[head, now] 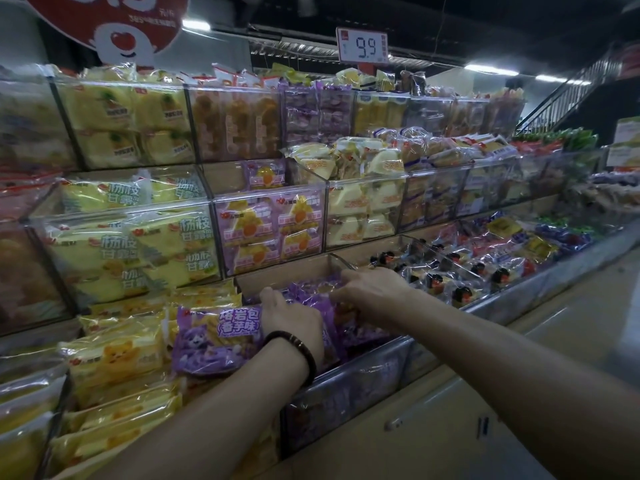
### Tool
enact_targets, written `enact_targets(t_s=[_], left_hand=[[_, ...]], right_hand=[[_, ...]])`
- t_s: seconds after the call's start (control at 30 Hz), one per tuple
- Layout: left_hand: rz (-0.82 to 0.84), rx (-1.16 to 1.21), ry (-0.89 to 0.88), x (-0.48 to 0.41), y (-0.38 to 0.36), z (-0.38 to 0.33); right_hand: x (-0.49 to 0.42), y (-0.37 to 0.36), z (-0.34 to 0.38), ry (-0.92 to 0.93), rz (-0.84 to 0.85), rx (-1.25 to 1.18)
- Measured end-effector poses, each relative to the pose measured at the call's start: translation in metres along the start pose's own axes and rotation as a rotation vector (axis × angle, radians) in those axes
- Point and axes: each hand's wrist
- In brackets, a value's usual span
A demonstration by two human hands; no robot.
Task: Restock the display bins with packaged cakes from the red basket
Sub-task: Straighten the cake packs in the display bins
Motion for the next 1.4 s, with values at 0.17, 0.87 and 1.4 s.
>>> enact_targets(t_s=[0.17,0.87,1.4], left_hand=[[0.140,-0.121,-0.050,-0.004,0.009,-0.010],[-0.141,0.217,-0.246,0.016,-0.001,0.044],[-0.100,0.362,-0.088,0.024,-0.035,0.162]], right_hand=[[0.005,-0.001,0.002,0.095,0.005,0.021],[0.017,-0.010,0.011,-0.165,0.090,-0.385],[0.044,0.034,0.018,-0.278,-0.347,-0.598]])
Point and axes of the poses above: each hand's wrist, its own x-axis away from the middle knuckle, its own y-axis out of the back of the hand, z = x × y, and after that the axes turned 7 degrees about y, right-handed
